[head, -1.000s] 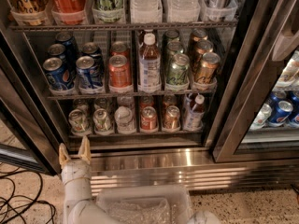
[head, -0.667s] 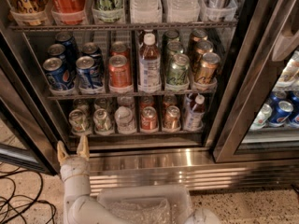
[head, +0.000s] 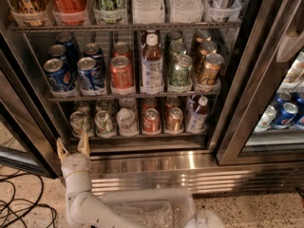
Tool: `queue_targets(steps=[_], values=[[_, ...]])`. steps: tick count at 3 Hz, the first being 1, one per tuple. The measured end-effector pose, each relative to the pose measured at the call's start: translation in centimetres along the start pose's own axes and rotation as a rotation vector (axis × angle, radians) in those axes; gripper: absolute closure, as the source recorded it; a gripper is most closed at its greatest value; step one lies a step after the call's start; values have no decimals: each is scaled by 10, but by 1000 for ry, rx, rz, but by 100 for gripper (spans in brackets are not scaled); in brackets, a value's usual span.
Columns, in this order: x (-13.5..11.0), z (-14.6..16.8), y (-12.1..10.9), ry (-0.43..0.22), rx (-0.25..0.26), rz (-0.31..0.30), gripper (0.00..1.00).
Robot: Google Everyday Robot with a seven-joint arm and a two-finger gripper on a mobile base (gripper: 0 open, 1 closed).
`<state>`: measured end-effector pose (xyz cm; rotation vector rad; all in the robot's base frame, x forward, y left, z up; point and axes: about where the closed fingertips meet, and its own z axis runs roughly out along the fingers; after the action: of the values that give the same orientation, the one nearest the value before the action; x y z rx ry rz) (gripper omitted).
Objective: Pick 7up can from bottom shelf of fridge
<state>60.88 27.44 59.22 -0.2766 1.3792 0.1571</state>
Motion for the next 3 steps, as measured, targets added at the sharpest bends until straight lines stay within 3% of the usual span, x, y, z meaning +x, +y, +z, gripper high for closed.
queue_targets(steps=[3], values=[[-2, 8, -13, -9, 65, 12, 30]])
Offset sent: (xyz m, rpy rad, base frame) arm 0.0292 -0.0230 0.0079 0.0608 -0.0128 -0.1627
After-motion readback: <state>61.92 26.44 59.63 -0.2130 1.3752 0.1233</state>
